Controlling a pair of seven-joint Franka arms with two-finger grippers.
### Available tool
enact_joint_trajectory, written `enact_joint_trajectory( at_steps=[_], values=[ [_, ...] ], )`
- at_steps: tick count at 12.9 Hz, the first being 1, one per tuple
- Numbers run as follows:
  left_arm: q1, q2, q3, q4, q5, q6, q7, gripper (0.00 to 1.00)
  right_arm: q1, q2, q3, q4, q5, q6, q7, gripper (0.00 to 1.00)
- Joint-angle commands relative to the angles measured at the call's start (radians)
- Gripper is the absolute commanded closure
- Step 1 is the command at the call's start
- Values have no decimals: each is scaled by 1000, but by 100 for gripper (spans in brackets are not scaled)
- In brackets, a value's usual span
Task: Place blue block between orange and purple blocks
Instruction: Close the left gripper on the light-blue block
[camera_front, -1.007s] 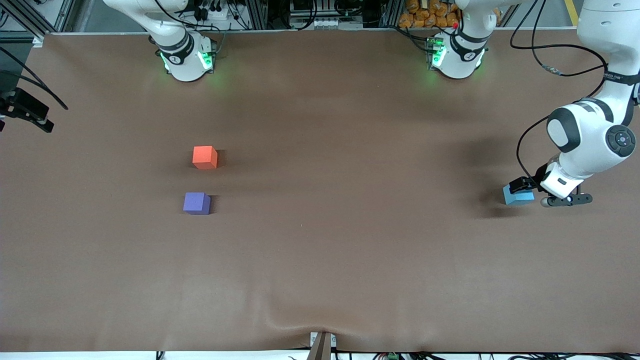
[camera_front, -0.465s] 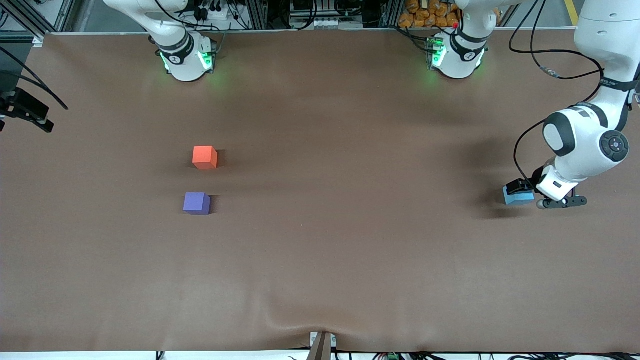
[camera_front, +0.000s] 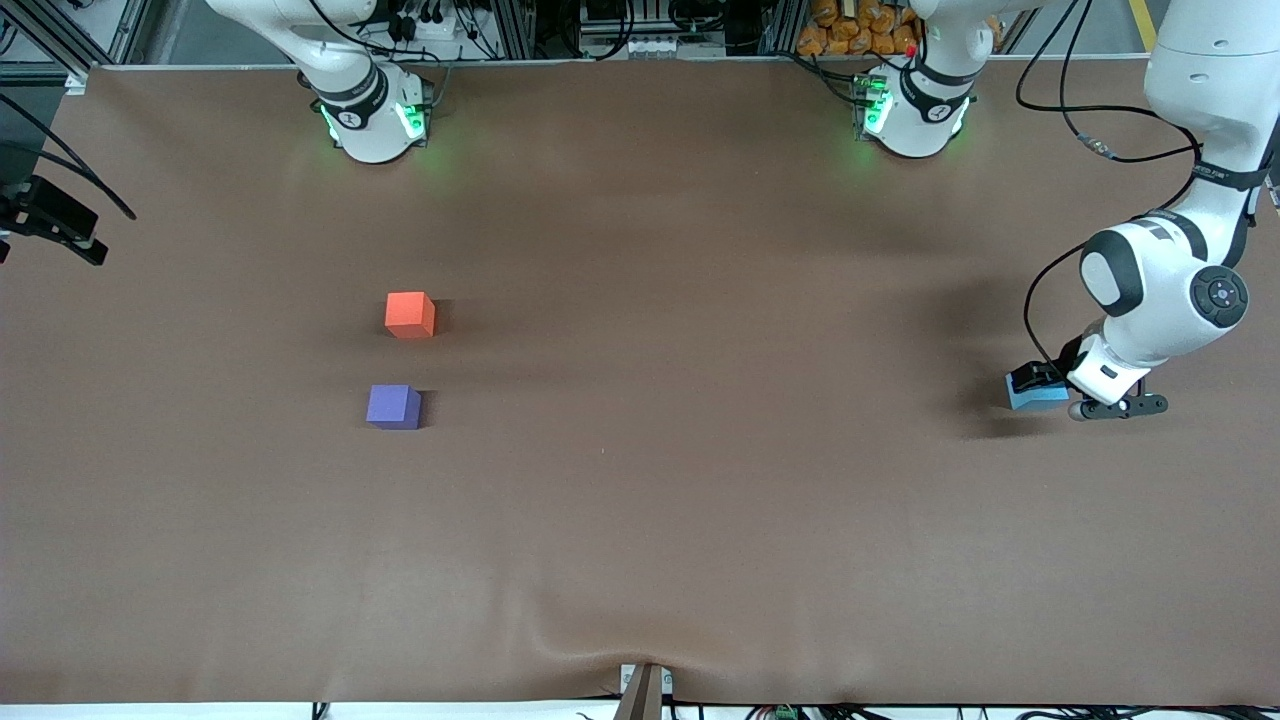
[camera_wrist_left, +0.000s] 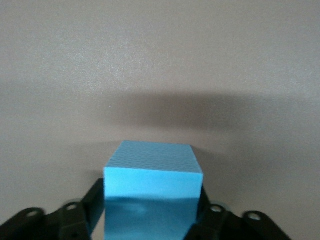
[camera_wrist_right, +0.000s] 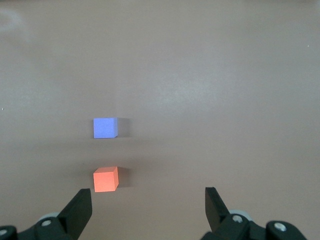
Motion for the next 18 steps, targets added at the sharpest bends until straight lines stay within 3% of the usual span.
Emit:
enact_joint_trajectory(
  at_steps=[1,18],
  values=[
    [4,8,-9,12,-10,18,16,100,-7,10,5,20,5,-13,13,0],
    [-50,-69,-38,84,-10,-28,-13,100,-9,8,5,19,5,-14,13,0]
  ],
)
